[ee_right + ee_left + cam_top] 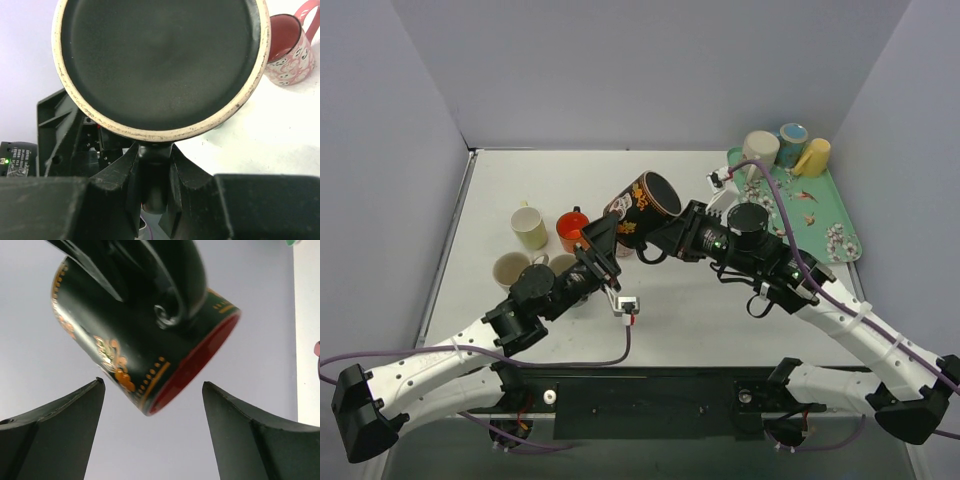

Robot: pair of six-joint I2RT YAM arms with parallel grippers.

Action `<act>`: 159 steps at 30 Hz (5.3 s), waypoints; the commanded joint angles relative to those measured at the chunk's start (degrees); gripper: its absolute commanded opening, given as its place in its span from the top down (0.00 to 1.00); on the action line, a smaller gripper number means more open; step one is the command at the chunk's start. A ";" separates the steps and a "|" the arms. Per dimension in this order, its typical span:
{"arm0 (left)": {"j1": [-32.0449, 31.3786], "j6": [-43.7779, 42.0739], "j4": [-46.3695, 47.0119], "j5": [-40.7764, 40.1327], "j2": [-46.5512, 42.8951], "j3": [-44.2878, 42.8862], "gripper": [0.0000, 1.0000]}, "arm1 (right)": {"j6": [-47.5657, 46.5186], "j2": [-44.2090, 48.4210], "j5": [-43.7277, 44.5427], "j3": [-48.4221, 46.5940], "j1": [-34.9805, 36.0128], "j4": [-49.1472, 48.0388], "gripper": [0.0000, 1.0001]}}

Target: Turn the mug right side up

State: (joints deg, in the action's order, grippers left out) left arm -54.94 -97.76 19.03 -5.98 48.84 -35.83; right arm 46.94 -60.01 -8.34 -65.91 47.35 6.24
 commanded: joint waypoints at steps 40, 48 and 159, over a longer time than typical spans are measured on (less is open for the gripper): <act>-1.67 64.17 -95.05 -4.48 46.51 -62.33 1.00 | -14.33 1.12 21.35 4.74 -19.31 11.34 0.20; 1.93 68.22 -93.03 -7.99 50.65 -61.99 1.00 | -14.42 -2.12 21.70 5.18 -32.93 9.32 0.21; -18.01 46.51 11.12 -16.35 21.91 -15.40 0.09 | 18.71 13.86 19.50 12.21 -10.53 -33.57 1.00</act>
State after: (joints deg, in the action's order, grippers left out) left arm -73.41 -52.73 28.49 -19.73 68.27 -47.68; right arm 64.16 -49.47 8.56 -52.29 35.81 -10.74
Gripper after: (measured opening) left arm 0.913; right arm 0.153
